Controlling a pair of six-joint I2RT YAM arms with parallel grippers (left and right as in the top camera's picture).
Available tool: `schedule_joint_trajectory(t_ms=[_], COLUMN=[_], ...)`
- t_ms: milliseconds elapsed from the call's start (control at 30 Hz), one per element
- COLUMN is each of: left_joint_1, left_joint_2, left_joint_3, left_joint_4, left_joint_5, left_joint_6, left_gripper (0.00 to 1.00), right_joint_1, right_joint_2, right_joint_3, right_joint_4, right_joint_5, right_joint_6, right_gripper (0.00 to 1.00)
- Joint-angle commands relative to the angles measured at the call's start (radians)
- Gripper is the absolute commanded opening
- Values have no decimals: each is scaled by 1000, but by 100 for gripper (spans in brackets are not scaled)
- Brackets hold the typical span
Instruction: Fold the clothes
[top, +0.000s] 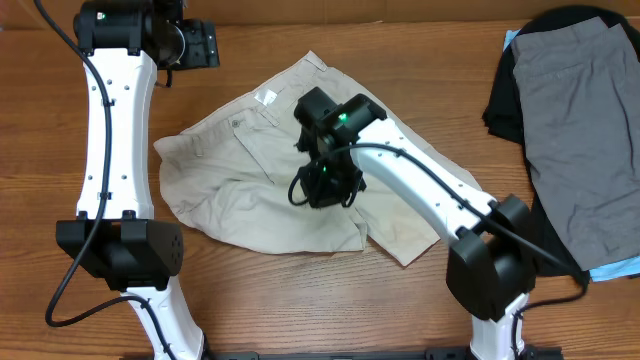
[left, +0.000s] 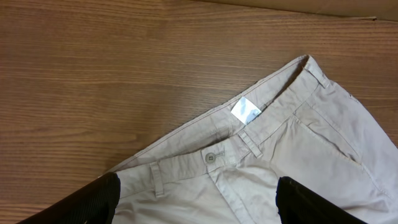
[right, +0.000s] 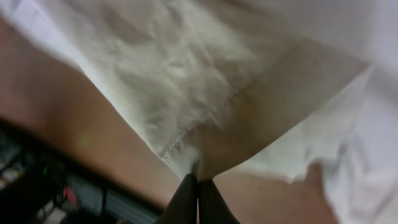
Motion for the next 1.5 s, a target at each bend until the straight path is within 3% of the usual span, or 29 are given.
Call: schedule_joint_trajectory(t_ms=[0, 167, 500, 533, 567, 633, 700, 833, 933, 1200, 1467], left_joint_1=[6, 18, 109, 119, 130, 145, 157, 175, 175, 62, -97], left_joint_2=[-5, -5, -5, -5, -5, -4, -4, -4, -4, 70, 216], left_joint_3=[17, 17, 17, 17, 17, 17, 17, 17, 17, 16, 16], left_joint_4=[10, 26, 92, 93, 94, 95, 98, 98, 90, 75, 132], left_joint_5=[-7, -43, -43, -42, -42, -39, -37, -31, -31, 103, 104], left_joint_6=[5, 4, 4, 4, 4, 4, 4, -3, -3, 49, 166], left_gripper=[83, 86, 86, 86, 86, 86, 86, 86, 86, 85, 81], right_joint_1=[74, 233, 524, 540, 553, 565, 559, 443, 256, -338, -462], right_joint_2=[-142, -161, -161, -161, -161, -161, -162, -223, -259, -132, -55], right_joint_3=[8, 6, -81, -90, -93, -95, -95, -94, -94, -95, -101], right_joint_4=[-68, -117, 10, 13, 13, 13, 6, -45, -13, 142, 143], right_joint_5=[-35, -28, 0, -3, -7, -6, 17, 271, 351, 135, 159], right_joint_6=[-1, 76, 388, 401, 403, 410, 422, 440, 347, 63, 1], right_gripper=[4, 4, 4, 9, 35, 62, 68, 68, 70, 76, 79])
